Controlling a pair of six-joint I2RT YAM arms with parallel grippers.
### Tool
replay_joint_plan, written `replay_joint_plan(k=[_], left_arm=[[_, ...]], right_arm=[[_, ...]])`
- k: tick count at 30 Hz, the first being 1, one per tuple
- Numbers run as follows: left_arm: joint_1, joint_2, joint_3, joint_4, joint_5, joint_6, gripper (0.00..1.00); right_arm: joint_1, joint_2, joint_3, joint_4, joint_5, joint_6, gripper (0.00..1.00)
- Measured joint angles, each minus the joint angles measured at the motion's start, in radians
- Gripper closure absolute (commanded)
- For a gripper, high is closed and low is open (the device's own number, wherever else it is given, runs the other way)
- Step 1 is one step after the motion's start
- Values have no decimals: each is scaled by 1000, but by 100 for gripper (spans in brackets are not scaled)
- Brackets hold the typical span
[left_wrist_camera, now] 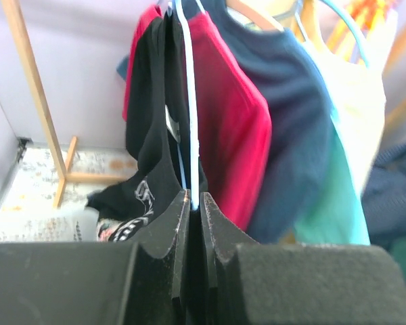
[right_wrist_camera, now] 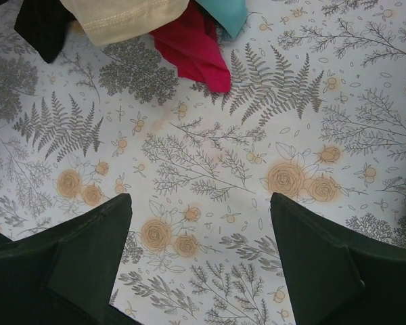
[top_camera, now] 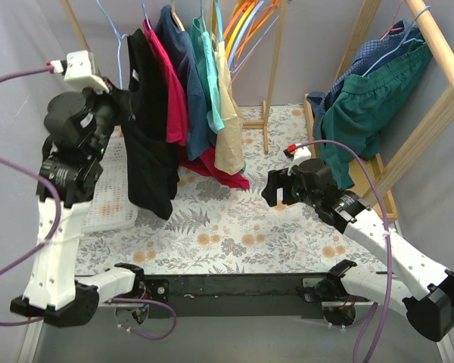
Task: Remove the t-shirt from the hanger
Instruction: Pick up the hanger from the clothesline.
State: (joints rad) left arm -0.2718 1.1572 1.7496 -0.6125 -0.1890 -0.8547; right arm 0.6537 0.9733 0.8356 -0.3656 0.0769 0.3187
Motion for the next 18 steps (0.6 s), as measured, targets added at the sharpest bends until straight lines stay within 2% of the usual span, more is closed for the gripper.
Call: replay_joint_plan(k=[9,12,18], left_arm=[[0,-274,-13,-240,141,-5,100],[0,-336,-6,-275,237,0,100],[0,-401,-5,-284,535,49,100]], right_arm=[[0,-4,8,-19,21,-62,7],[0,0,41,-49,34,-81,7],[0,-12,113,-86,79,-122,7]])
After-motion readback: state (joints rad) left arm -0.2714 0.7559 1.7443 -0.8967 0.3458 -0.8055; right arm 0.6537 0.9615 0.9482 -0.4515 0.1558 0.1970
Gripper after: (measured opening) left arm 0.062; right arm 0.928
